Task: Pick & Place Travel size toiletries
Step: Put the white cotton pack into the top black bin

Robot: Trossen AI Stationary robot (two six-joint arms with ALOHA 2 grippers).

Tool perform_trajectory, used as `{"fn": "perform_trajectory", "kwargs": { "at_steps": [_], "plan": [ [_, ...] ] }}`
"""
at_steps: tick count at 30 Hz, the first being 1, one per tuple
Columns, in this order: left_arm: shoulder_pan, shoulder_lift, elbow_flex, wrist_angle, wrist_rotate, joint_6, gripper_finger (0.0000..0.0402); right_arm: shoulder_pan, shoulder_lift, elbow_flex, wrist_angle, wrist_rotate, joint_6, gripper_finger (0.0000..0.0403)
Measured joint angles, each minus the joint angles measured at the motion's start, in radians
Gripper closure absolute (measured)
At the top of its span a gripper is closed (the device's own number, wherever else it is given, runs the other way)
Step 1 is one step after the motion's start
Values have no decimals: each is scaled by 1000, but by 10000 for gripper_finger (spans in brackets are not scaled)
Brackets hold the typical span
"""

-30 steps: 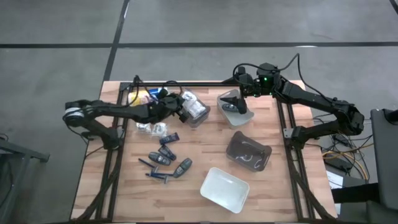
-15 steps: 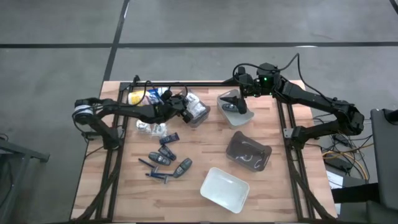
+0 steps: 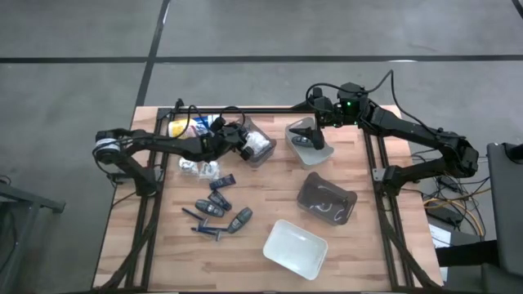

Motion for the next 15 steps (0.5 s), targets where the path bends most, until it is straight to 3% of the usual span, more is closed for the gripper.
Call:
{"fn": "perform_trajectory", "kwargs": {
  "at_steps": [15],
  "plan": [
    [-19, -102, -2, -33, 3, 26, 291, 0, 0, 0, 0, 0, 0, 39]
  ]
}}
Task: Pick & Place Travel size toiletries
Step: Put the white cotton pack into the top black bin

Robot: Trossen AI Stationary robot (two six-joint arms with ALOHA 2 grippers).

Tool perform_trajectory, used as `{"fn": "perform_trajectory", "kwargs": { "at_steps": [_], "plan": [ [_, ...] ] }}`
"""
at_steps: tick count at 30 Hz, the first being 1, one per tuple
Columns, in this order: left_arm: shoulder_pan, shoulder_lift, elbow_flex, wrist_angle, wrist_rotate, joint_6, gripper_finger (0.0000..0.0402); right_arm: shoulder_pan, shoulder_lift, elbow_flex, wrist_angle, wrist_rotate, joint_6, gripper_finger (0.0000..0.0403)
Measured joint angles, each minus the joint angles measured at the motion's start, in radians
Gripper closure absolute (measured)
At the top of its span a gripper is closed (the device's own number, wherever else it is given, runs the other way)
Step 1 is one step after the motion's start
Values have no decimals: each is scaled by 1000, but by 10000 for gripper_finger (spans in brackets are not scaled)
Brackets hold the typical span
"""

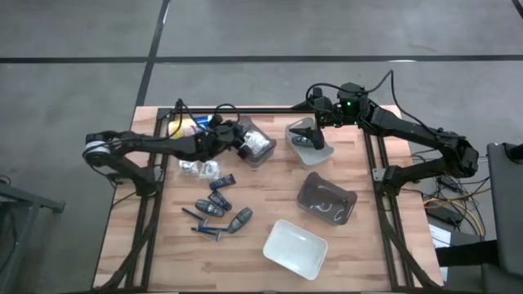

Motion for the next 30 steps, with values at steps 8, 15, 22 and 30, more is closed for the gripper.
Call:
{"fn": "perform_trajectory", "kwargs": {
  "at_steps": [8, 15, 22, 30],
  "plan": [
    [-58, -97, 0, -139, 1, -1, 293, 0, 0, 0, 0, 0, 0, 39],
    [-126, -172, 0, -258, 0, -24, 293, 0, 0, 0, 0, 0, 0, 39],
    [-180, -235, -1, -423, 1, -97, 293, 0, 0, 0, 0, 0, 0, 39],
    [-225, -297, -1, -708, 1, -280, 293, 0, 0, 0, 0, 0, 0, 39]
  ]
}}
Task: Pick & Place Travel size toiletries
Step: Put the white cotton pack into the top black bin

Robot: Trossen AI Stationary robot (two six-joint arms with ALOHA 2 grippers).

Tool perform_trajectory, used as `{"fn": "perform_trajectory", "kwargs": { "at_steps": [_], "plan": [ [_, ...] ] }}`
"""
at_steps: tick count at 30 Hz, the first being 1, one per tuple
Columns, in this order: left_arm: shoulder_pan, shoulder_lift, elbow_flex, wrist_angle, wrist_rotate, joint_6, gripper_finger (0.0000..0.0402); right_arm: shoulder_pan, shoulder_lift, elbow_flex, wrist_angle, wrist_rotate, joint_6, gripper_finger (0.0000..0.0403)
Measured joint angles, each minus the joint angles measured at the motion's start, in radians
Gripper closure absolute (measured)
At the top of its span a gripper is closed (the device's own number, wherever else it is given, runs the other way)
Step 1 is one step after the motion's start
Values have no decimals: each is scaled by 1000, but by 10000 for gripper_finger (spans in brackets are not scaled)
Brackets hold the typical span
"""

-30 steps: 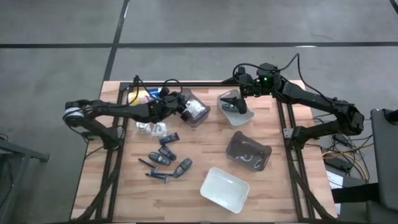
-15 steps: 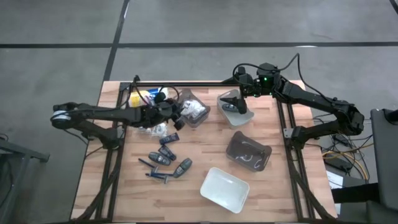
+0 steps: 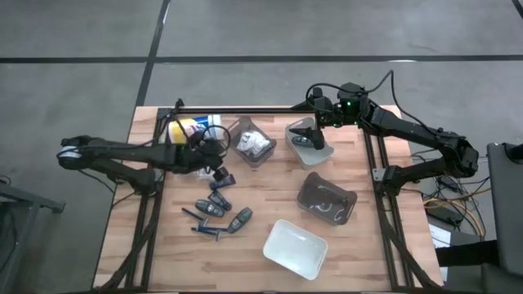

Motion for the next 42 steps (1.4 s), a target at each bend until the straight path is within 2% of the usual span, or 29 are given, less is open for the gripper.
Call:
{"fn": "perform_trajectory", "kwargs": {
  "at_steps": [4, 11, 16, 27, 36, 42],
  "plan": [
    [-22, -4, -4, -126, 0, -90, 293, 0, 0, 0, 0, 0, 0, 39],
    [-27, -5, -89, -134, -26, -218, 293, 0, 0, 0, 0, 0, 0, 39],
    [-25, -5, -174, -58, -83, -303, 293, 0, 0, 0, 0, 0, 0, 39],
    [-25, -5, -349, 216, -88, -335, 293, 0, 0, 0, 0, 0, 0, 39],
    [-25, -5, -443, 263, -87, -454, 293, 0, 0, 0, 0, 0, 0, 39],
    [-25, -5, -452, 264, -76, -452, 296, 0, 0, 0, 0, 0, 0, 39]
  ]
}}
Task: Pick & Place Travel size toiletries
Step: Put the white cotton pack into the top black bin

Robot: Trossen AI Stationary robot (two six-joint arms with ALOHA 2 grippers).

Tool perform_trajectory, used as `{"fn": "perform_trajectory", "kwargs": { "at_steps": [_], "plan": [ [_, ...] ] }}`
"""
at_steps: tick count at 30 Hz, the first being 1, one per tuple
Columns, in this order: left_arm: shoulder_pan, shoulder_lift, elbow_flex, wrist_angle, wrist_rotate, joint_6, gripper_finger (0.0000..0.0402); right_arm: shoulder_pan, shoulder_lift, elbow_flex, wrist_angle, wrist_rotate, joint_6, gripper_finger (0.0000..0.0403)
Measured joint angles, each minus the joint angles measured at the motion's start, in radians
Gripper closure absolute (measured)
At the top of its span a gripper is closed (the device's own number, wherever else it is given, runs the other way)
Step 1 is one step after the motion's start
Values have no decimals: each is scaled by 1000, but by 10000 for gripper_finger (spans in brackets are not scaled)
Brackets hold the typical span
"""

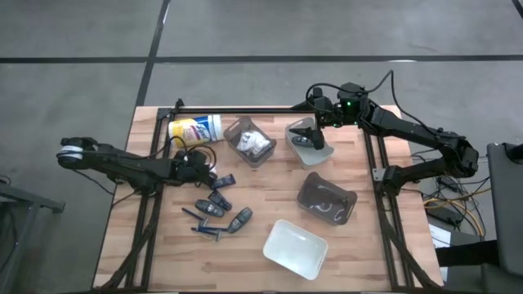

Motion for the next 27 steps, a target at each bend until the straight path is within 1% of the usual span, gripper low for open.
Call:
{"fn": "perform_trajectory", "kwargs": {
  "at_steps": [4, 10, 16, 27],
  "plan": [
    [0, 0, -3, 1, 16, 1, 320, 0, 0, 0, 0, 0, 0, 39],
    [0, 0, -5, 1, 19, 1, 391, 0, 0, 0, 0, 0, 0, 39],
    [0, 0, 5, 2, 12, 20, 398, 0, 0, 0, 0, 0, 0, 39],
    [0, 0, 127, 7, -13, 203, 400, 0, 0, 0, 0, 0, 0, 39]
  ]
}}
